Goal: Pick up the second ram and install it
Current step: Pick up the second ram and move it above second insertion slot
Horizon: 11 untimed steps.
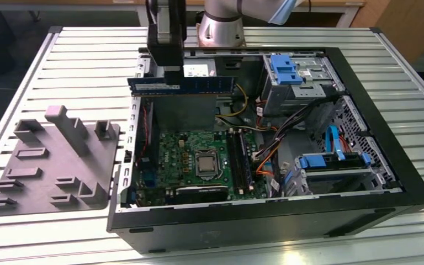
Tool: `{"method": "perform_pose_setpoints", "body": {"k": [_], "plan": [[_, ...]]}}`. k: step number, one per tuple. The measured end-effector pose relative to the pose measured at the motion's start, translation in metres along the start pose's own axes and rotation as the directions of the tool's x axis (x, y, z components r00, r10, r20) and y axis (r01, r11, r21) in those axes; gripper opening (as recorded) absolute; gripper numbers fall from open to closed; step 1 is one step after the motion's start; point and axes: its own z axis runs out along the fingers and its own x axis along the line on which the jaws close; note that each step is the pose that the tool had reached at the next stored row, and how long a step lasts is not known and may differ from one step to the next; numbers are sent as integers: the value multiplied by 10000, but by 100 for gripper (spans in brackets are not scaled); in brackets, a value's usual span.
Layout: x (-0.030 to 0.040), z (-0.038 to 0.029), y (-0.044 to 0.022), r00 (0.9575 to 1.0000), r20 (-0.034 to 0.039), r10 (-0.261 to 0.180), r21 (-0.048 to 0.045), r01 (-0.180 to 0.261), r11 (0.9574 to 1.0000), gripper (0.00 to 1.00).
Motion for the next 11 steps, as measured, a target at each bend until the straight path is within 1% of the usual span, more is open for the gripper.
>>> {"method": "perform_pose_setpoints", "body": {"k": [7, 11], "plan": [[-4, 13, -121, 10000, -1, 0, -1, 0, 10000, 12], [-7, 41, -176, 10000, -1, 0, -6, 0, 10000, 12]]}}
